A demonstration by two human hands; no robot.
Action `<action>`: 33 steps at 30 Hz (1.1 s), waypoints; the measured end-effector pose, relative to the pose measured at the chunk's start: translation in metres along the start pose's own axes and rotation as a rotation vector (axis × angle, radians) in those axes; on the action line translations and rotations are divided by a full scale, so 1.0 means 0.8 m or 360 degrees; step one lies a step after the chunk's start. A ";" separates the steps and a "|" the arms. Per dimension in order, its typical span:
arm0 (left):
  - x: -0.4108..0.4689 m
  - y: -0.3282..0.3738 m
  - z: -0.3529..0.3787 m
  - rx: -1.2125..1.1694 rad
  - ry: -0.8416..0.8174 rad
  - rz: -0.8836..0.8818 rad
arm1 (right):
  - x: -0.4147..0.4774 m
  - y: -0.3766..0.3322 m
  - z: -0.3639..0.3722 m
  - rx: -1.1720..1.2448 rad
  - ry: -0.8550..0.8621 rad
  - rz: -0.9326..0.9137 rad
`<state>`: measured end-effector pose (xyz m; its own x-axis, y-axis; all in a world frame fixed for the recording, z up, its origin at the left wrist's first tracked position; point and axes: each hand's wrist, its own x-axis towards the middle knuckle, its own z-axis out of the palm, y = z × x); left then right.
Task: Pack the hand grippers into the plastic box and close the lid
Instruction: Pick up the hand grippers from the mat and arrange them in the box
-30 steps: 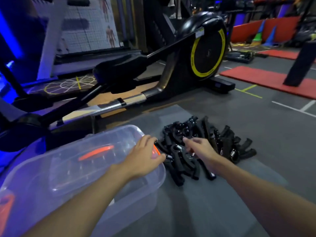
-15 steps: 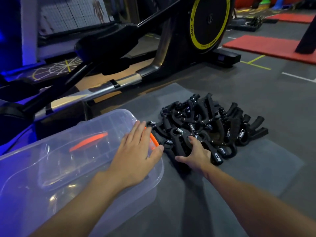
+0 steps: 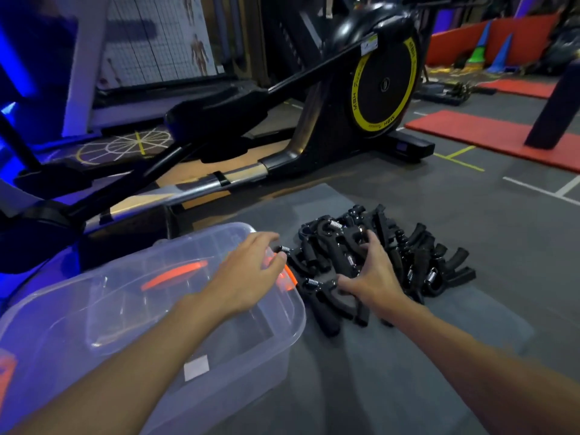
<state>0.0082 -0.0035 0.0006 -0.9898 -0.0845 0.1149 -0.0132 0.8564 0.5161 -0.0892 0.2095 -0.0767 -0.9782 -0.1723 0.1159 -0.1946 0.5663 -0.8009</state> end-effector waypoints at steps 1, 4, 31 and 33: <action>0.003 0.004 -0.009 -0.0049 0.0057 0.0018 | -0.001 -0.017 -0.013 -0.0035 0.0013 -0.0080; 0.009 0.026 -0.041 -0.0178 0.0218 0.0064 | -0.018 -0.074 -0.044 -0.0186 -0.0019 -0.0347; -0.144 -0.095 -0.146 -0.0144 0.0909 -0.0459 | -0.139 -0.232 0.071 -0.0333 -0.0975 -0.1065; -0.160 -0.141 -0.149 -0.0223 0.0833 -0.0518 | -0.137 -0.225 0.097 -0.0433 -0.1186 -0.1004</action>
<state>0.1532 -0.1499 0.0291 -0.7370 -0.5979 0.3152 -0.2479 0.6729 0.6969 0.0585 0.0640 0.0094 -0.4152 -0.9097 0.0009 -0.7609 0.3467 -0.5485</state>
